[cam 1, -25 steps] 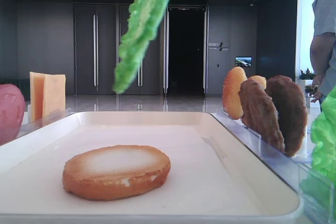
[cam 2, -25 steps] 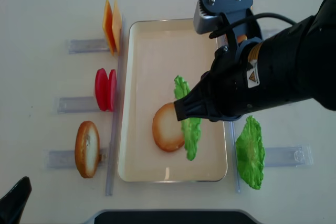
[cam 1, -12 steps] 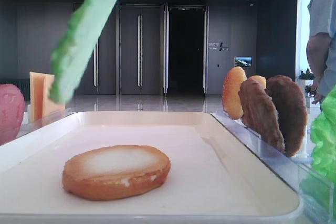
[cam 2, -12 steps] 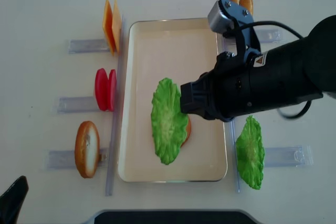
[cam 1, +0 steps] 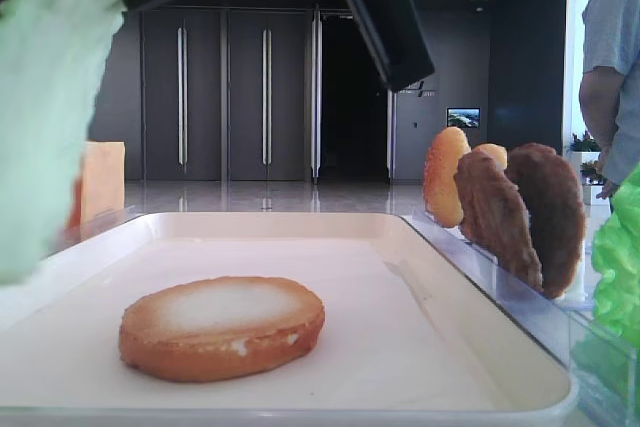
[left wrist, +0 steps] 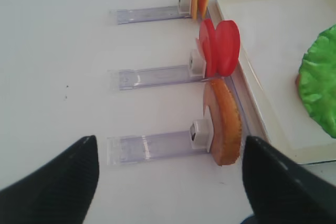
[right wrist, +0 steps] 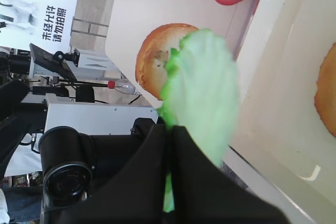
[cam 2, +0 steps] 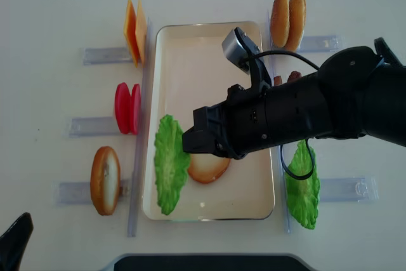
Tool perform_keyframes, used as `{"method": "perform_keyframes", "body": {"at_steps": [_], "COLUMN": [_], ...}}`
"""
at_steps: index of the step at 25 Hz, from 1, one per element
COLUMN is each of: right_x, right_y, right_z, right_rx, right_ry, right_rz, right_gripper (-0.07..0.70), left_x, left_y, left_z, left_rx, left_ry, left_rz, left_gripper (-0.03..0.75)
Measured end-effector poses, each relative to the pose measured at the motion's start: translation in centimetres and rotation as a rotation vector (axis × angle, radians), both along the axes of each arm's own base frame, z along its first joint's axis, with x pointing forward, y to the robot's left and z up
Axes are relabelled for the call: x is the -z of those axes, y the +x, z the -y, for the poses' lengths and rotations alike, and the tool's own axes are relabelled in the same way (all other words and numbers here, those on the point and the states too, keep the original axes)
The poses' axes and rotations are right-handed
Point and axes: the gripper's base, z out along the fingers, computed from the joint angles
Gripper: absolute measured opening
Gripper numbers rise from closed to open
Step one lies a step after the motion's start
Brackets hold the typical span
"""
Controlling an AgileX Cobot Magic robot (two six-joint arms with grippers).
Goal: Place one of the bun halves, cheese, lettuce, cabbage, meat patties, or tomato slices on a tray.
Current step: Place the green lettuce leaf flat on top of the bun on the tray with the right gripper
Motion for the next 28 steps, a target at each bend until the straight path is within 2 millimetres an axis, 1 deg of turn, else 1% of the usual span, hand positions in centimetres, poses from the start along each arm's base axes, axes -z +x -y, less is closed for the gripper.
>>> {"method": "perform_keyframes", "body": {"at_steps": [2,6,10,13,17,21,28], "right_x": [0.5,1.3,1.4,1.8,2.5,2.7,4.2], "right_y": [0.4,1.7,2.7,3.3,3.6,3.6,4.0], "right_z": [-0.1,0.8,1.7,2.1,2.1,2.1,1.8], "right_rx": [-0.004,0.005,0.028,0.04,0.04,0.037,0.04], "right_ry": [0.01,0.025,0.028,0.019,0.005,0.003,-0.013], "right_rz": [-0.003,-0.012,0.011,0.015,0.011,0.017,-0.009], "right_gripper": [0.02,0.02,0.02,0.02,0.02,0.02,0.02], "left_x": [0.0,0.0,0.0,0.0,0.0,0.0,0.0], "left_y": [0.0,0.0,0.0,0.0,0.0,0.0,0.0], "left_z": [0.0,0.0,0.0,0.0,0.0,0.0,0.0], "left_rx": [-0.002,-0.004,-0.004,-0.005,-0.005,-0.005,-0.005], "left_ry": [-0.002,-0.001,-0.002,-0.002,-0.002,-0.003,-0.003], "left_rz": [0.0,0.0,0.0,0.0,0.0,0.0,0.0], "left_gripper": [0.653,0.653,0.653,0.653,0.653,0.653,0.653]}}
